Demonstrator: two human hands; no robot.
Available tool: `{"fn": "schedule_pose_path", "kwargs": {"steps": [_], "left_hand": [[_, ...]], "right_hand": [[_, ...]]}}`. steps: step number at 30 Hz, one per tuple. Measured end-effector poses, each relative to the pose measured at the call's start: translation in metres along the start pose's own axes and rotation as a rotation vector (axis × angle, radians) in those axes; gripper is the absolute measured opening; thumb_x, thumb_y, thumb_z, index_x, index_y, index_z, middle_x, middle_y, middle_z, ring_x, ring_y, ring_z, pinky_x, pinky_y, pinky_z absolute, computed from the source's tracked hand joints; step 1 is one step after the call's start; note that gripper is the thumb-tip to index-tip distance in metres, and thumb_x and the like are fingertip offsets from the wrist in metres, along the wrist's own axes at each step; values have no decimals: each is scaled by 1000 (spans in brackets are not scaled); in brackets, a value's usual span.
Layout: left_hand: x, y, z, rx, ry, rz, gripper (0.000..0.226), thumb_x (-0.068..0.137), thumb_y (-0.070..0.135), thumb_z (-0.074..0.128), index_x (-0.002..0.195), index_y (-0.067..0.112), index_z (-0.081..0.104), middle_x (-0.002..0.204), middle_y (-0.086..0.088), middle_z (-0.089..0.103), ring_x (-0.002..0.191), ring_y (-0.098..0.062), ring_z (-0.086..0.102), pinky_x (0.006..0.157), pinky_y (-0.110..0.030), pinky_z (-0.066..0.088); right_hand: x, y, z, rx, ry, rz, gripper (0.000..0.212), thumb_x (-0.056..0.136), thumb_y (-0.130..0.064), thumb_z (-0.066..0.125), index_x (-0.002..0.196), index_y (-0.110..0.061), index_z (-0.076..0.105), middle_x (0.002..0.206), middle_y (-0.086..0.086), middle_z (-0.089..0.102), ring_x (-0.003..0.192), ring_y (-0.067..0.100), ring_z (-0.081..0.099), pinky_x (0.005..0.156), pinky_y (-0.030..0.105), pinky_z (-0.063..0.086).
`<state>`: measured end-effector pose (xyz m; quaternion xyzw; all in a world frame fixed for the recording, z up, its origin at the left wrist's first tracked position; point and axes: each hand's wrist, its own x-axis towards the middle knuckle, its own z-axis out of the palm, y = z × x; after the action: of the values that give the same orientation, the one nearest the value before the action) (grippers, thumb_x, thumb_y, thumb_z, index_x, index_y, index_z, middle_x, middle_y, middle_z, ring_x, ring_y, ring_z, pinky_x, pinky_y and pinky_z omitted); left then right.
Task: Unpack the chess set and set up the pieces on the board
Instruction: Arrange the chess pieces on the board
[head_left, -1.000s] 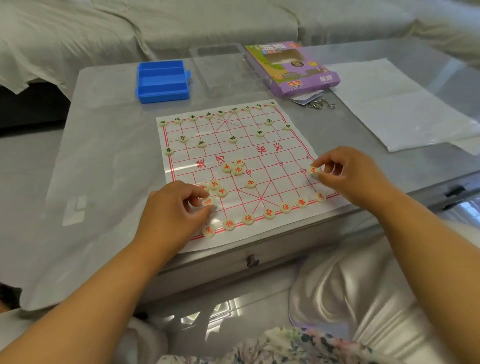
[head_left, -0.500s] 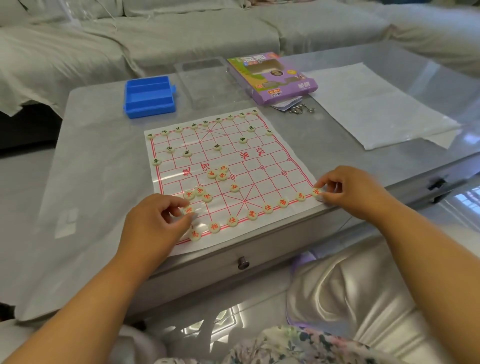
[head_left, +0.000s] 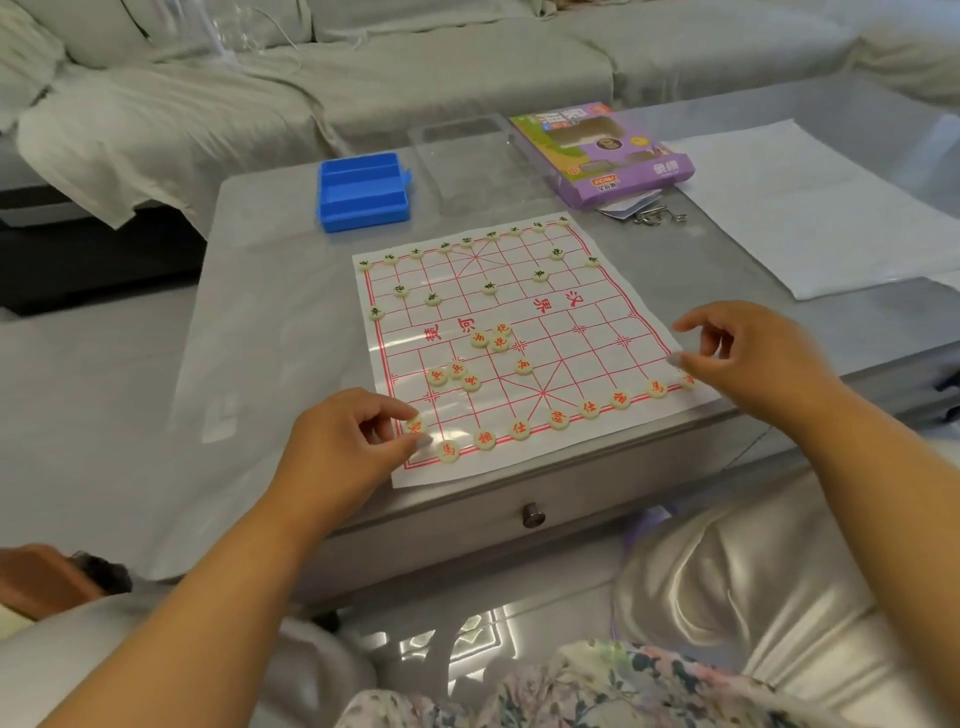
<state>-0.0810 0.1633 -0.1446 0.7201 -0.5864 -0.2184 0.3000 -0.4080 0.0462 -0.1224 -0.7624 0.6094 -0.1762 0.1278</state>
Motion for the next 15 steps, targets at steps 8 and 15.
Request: {"fn": "schedule_pose_path", "kwargs": {"steps": [8,15], "left_hand": [[-9,-9,-7,80,-115,4,23,75,29,78,97,25,73,77,9,61,68,-10,56,53,-10,41],[-9,-11,-8,84,-148,-13,29,71,30,81,98,24,72,76,10,60,67,-12,56,52,-11,41]], "right_hand": [[6,-17,9,-5,18,-28,29,85,-32,65,110,-18,64,72,-5,54,62,13,49,52,18,36],[8,-24,12,-16,23,-64,29,86,-34,65,110,-19,65,71,-10,52,62,12,48,53,17,32]]}}
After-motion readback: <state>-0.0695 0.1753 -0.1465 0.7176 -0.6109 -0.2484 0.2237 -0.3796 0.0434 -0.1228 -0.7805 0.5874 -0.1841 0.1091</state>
